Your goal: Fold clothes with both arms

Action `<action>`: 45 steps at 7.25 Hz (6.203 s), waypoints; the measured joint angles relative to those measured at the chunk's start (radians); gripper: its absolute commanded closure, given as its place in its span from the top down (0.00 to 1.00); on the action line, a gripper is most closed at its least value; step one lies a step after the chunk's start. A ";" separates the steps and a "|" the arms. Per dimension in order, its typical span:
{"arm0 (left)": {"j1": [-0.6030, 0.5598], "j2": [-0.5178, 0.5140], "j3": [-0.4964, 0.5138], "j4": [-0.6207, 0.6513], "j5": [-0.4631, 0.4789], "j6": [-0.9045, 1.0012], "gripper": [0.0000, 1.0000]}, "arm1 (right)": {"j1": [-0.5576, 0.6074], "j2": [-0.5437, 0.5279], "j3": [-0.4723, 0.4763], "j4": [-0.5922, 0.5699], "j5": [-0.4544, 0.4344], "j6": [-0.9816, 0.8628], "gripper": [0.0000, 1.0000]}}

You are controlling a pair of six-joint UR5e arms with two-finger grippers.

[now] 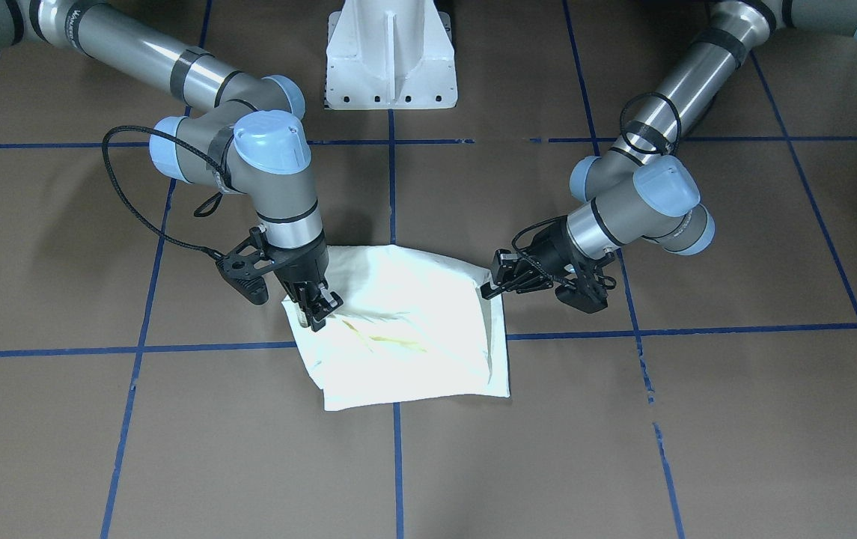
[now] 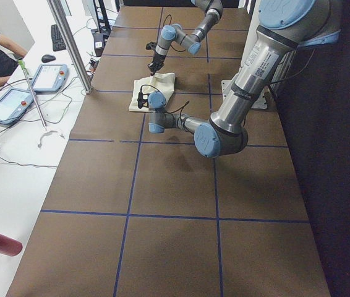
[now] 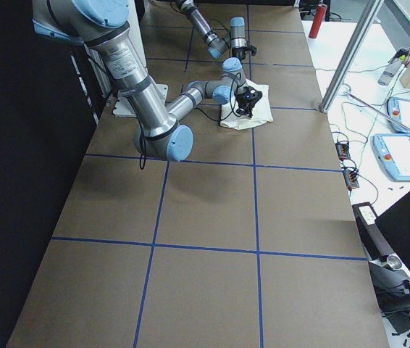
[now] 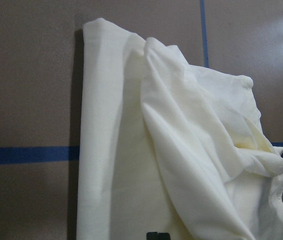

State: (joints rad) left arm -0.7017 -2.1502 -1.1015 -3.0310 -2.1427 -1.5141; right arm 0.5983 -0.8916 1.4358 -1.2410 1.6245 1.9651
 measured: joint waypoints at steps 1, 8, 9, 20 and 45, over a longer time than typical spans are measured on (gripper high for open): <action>0.016 0.011 0.003 -0.039 -0.006 -0.005 0.00 | 0.000 -0.001 0.000 0.000 0.000 -0.001 0.00; 0.070 0.132 -0.109 -0.223 -0.114 -0.171 0.00 | 0.007 -0.002 -0.001 0.000 0.000 -0.005 0.00; 0.070 0.143 -0.139 -0.217 -0.110 -0.210 0.00 | 0.010 -0.002 -0.001 -0.001 0.000 -0.007 0.00; 0.074 0.055 -0.147 0.131 0.113 -0.119 0.00 | 0.016 -0.008 -0.003 0.000 0.001 -0.044 0.21; -0.916 0.643 -0.772 1.625 -0.113 1.777 1.00 | 0.954 -0.638 0.165 -0.286 0.687 -1.869 1.00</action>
State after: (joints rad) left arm -1.6174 -1.5071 -1.8733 -1.4063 -2.2559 0.2627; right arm 1.5519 -1.5297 1.6009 -1.5272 2.3117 0.0966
